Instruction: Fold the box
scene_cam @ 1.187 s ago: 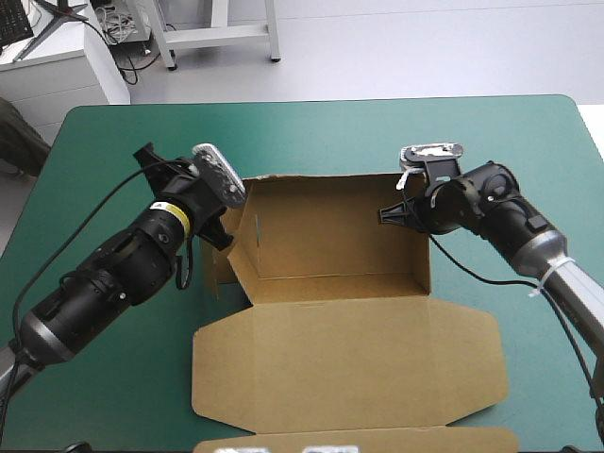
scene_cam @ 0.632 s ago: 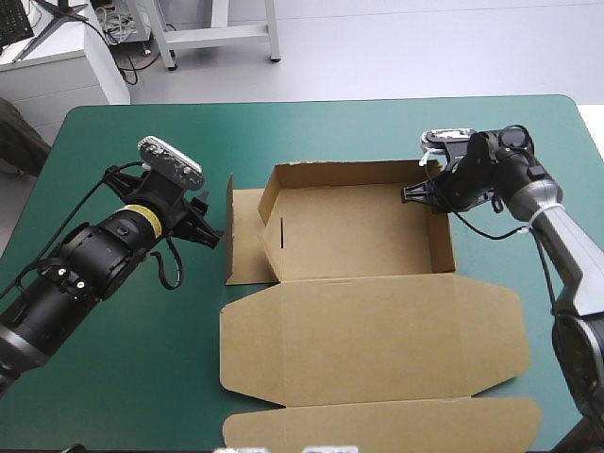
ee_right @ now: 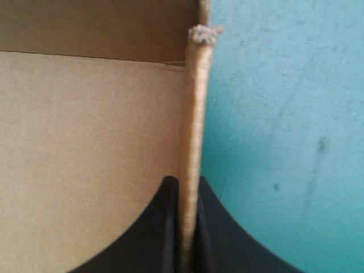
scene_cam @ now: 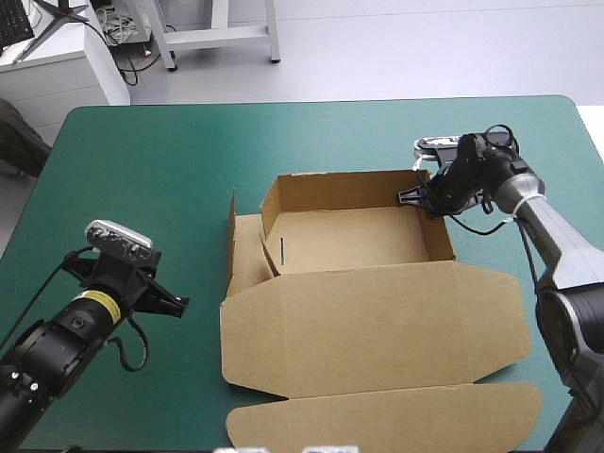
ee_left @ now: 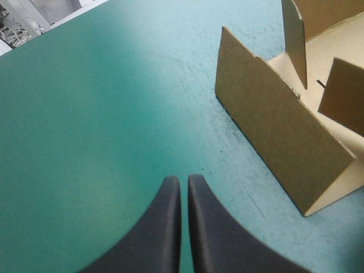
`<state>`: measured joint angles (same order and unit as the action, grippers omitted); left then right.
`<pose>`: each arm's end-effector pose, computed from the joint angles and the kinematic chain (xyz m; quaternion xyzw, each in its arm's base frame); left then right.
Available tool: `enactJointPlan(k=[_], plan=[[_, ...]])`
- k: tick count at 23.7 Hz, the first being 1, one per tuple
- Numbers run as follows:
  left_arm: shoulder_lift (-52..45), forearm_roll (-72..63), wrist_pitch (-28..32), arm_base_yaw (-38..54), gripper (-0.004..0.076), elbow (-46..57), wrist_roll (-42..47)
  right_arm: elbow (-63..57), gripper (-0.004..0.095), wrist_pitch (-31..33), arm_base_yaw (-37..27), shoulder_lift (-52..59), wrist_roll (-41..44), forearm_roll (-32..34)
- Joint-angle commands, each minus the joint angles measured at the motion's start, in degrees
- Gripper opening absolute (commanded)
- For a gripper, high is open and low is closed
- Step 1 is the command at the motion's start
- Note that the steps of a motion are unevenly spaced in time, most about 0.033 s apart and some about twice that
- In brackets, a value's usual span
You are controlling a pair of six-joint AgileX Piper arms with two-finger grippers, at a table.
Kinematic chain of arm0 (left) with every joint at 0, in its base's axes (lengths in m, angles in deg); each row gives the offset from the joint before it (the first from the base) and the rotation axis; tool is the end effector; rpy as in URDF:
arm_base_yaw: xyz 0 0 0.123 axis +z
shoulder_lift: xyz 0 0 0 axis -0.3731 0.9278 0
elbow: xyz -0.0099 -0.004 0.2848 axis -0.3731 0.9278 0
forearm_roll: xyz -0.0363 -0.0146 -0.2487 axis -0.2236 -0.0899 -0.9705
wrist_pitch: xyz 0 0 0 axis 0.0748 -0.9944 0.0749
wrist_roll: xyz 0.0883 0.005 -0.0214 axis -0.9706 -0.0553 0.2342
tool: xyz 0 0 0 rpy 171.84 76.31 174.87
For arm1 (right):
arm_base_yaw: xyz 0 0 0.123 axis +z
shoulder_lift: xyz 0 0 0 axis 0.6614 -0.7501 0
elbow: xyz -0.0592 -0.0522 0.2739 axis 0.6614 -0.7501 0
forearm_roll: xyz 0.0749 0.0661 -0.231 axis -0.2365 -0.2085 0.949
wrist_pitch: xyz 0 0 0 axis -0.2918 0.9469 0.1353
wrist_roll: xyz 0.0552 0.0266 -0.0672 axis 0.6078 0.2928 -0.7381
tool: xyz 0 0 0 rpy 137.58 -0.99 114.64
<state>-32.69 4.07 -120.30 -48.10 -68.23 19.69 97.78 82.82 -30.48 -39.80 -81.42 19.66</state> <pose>0.1555 -0.0570 0.3186 0.1962 0.8483 -0.0018 0.4918 0.3840 0.0820 0.2604 -0.0873 0.9818 0.0594 0.1577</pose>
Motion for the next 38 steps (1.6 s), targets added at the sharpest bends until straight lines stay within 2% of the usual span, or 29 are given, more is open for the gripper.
enactJointPlan(k=[1,12,13,15,16,19,23,30,38], plan=[[-4.67,0.42,4.25,0.03,-0.0003,2.30,3.69,-0.76,-0.0020,0.93,0.31,-1.10,-1.74,-0.99],[-20.06,1.21,1.51,0.03,-0.0003,12.62,5.73,-0.63,0.0000,0.89,0.31,-1.10,-4.54,-0.92],[-20.86,1.21,1.51,0.03,-0.0003,12.84,5.73,0.03,0.0026,1.95,0.31,-1.10,-4.85,-0.92],[-22.37,1.57,1.47,0.03,-0.0003,13.29,5.73,2.89,0.0150,5.74,0.31,-1.10,-5.95,-0.92],[-22.56,2.37,1.22,0.03,-0.0003,13.39,5.73,5.88,0.0264,8.44,0.21,-1.10,-6.04,-0.81],[-22.67,3.46,0.80,0.03,-0.0003,13.39,5.73,14.31,0.0424,14.19,0.21,-0.96,-5.92,0.86],[-22.80,4.24,0.58,0.03,-0.0003,13.41,5.73,19.84,0.0425,14.19,0.21,2.58,-5.36,1.41],[-22.80,5.00,-1.80,0.03,-0.0003,13.51,5.73,19.63,0.0425,14.19,0.21,11.07,-4.73,1.39],[-22.80,5.00,-1.80,0.03,-0.0003,13.51,5.73,12.09,0.0432,14.19,0.21,11.93,-4.73,2.17]])
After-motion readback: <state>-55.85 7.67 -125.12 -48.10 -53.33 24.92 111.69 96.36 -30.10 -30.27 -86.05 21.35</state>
